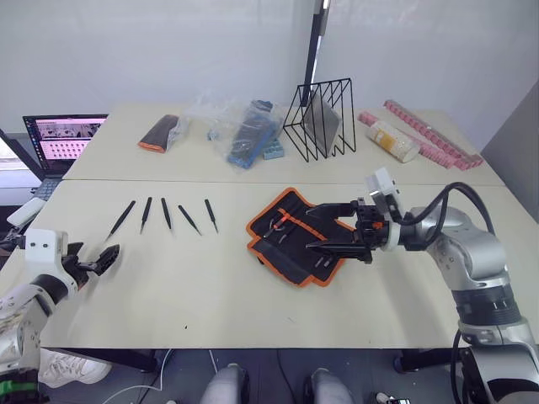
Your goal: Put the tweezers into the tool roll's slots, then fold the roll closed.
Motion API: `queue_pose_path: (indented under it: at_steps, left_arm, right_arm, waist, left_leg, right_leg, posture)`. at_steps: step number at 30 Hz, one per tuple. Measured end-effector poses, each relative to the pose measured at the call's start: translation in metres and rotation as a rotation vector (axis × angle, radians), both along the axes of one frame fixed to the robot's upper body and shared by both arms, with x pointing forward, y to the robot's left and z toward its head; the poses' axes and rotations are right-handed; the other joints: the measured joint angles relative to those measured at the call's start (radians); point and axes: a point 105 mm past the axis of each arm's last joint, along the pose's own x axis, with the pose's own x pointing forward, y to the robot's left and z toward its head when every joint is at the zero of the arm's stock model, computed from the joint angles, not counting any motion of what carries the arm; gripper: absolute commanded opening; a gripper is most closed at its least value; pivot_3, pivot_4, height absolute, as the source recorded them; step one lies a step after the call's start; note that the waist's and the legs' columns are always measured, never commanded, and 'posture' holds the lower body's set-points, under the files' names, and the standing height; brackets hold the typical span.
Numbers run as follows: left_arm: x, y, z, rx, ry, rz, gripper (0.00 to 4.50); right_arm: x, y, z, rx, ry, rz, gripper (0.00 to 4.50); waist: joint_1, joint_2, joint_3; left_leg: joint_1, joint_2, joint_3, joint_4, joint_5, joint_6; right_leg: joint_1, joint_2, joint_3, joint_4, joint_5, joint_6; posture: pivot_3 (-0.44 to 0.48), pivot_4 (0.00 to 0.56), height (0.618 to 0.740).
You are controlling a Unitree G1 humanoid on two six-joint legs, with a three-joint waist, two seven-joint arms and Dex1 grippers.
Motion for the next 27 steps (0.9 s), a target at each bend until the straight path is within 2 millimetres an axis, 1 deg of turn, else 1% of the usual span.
queue_pose_path:
  at_steps: [2,5,9,11,14,19,24,27]
  left_arm:
    - [0.007,-0.002,-0.002,-0.001,0.010,-0.022,4.50]
    - [0.017,-0.003,-0.002,-0.003,0.018,-0.046,4.50]
    - [0.030,-0.001,0.004,0.010,0.016,-0.062,4.50]
    - [0.035,0.000,0.004,0.000,0.021,-0.059,4.50]
    - [0.044,0.003,-0.004,-0.026,0.059,-0.040,4.50]
    - [0.057,0.006,-0.004,-0.018,0.050,-0.031,4.50]
    - [0.062,0.004,-0.005,0.007,0.053,-0.068,3.05]
    - [0.063,0.002,-0.005,0.006,0.052,-0.092,2.02]
  right_arm:
    - [0.002,-0.002,-0.004,-0.004,0.000,-0.050,4.48]
    - [0.000,-0.003,-0.009,-0.013,-0.008,-0.090,4.48]
    - [0.000,-0.004,-0.014,-0.017,-0.011,-0.137,4.48]
    - [0.000,-0.005,-0.015,-0.015,-0.016,-0.157,4.48]
    - [0.002,-0.007,-0.013,-0.008,-0.031,-0.185,4.48]
    - [0.000,-0.004,-0.008,0.003,-0.062,-0.176,4.48]
    - [-0.006,0.001,-0.002,0.007,-0.094,-0.155,4.50]
    - [-0.007,0.002,-0.001,0.010,-0.099,-0.158,4.50]
  waist:
    - [0.001,0.000,0.000]
    - [0.002,-0.001,0.000]
    - [0.003,-0.002,0.000]
    - [0.002,-0.002,0.000]
    - [0.003,-0.002,0.000]
    - [0.004,-0.003,0.000]
    - [0.006,-0.003,0.000]
    - [0.007,-0.003,0.000]
  left_leg:
    - [0.000,0.000,0.000,0.000,0.000,0.000]
    - [0.000,0.000,0.000,0.000,0.000,0.000]
    - [0.000,0.000,0.000,0.000,0.000,0.000]
    - [0.000,0.000,0.000,0.000,0.000,0.000]
    - [0.000,-0.001,0.000,0.000,0.001,0.000]
    - [0.000,-0.001,0.000,0.001,0.001,0.000]
    - [0.000,-0.001,0.000,0.001,0.001,0.000]
    - [0.000,-0.001,0.000,0.002,0.001,0.000]
  right_leg:
    - [0.000,0.000,0.000,0.000,0.000,0.000]
    - [0.000,0.000,0.000,0.000,0.000,0.000]
    - [0.000,0.000,0.000,0.000,0.000,0.000]
    - [0.000,0.000,0.000,0.000,0.000,0.000]
    - [0.000,0.001,0.000,0.001,0.000,0.000]
    - [0.001,0.001,0.000,0.002,0.000,0.000]
    - [0.001,0.001,0.000,0.003,0.000,0.000]
    - [0.001,0.001,-0.001,0.003,0.000,0.000]
  posture:
    - [0.000,0.150,0.685]
    - [0.000,0.150,0.685]
    - [0.000,0.150,0.685]
    - [0.000,0.150,0.685]
    - [0.000,0.150,0.685]
    - [0.000,0.150,0.685]
    - [0.000,0.150,0.685]
    - [0.000,0.150,0.685]
